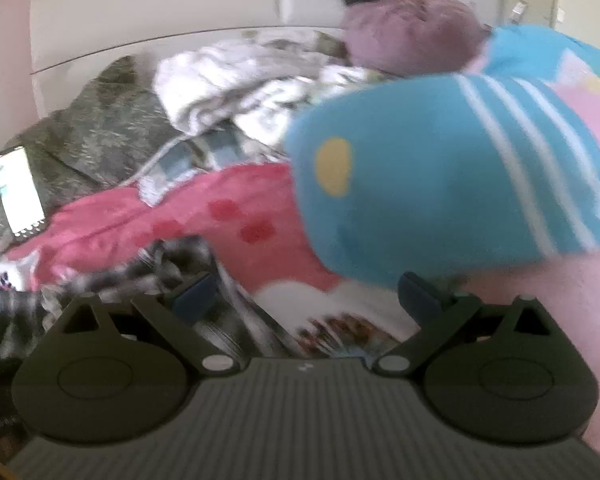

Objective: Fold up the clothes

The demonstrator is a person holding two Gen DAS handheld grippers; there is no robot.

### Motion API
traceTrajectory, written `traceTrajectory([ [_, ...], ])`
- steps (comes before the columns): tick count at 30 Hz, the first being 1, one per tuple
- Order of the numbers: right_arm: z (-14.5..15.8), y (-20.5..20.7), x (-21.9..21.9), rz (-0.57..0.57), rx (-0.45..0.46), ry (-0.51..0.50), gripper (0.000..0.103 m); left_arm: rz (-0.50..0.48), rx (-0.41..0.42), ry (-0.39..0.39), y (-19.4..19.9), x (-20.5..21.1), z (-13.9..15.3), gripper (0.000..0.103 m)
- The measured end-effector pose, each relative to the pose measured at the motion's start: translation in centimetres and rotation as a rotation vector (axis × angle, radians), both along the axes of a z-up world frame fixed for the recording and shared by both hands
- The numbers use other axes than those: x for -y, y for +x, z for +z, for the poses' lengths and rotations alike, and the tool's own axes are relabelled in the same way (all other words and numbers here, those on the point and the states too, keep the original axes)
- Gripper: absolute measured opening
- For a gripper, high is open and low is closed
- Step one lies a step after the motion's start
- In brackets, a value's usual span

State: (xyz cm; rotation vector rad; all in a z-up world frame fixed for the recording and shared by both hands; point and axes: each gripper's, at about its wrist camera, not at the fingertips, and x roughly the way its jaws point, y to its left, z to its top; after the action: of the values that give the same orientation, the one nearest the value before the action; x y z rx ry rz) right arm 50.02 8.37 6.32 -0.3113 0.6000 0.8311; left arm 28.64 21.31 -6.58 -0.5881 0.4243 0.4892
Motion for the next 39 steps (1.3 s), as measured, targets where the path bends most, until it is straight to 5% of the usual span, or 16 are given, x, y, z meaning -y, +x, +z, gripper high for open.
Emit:
traceTrajectory([
  [6,-4.9,1.0,0.9,-0.019,-0.042,-0.110,0.068,-0.057,-0.041,0.024,1.5,1.7,-0.6,0.050],
  [13,-10.4,1.4,-0.6,0.053,-0.084,-0.198,0.046,-0.068,-0.074,0.029,2.6,2.2,-1.3,0.050],
  [19,-11.7,0.6,-0.8,0.091,-0.048,-0.211,0.004,-0.071,-0.094,0.037,3.0,2.4,-1.7,0.050],
  [31,-8.9,1.0,-1.0,-0.029,0.226,-0.196,0.000,-0.073,-0.108,0.046,3.2,2.5,-2.0,0.050],
  [39,-12.4,4.3,-2.9,-0.113,0.243,-0.236,0.000,-0.081,-0.114,0.049,3.2,2.4,-2.2,0.050],
])
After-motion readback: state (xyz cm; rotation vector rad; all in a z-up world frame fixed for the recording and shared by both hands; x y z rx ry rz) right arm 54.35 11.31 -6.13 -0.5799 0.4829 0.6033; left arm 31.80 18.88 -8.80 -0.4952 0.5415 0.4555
